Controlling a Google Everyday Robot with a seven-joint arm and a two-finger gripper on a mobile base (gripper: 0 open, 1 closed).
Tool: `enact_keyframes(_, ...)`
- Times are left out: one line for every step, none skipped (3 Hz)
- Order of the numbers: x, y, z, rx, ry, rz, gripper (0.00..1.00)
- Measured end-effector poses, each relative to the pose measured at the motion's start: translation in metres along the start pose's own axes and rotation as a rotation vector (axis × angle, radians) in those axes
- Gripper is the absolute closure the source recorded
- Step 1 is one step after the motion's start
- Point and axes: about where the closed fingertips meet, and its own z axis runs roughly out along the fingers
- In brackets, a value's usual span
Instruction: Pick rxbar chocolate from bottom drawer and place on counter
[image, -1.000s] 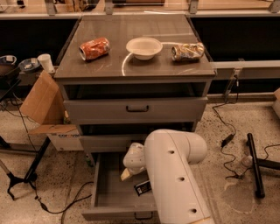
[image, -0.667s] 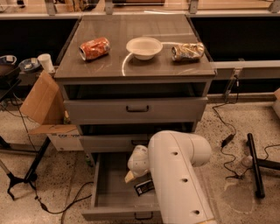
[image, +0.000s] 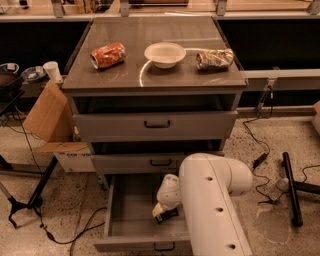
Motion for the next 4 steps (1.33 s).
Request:
enact_keyframes(-0.016,0.002,0.016,-0.033,-0.062,-0.038,0.0)
enact_keyframes(-0.024,-0.011,0.019,-0.048,-0.114,-0.063,0.0)
enact_keyframes(-0.019,-0.025,0.011,-0.044,-0.119,-0.066,0.0)
enact_keyframes(-0.002,-0.044,0.0,-0.028,-0.111,-0.061,0.0)
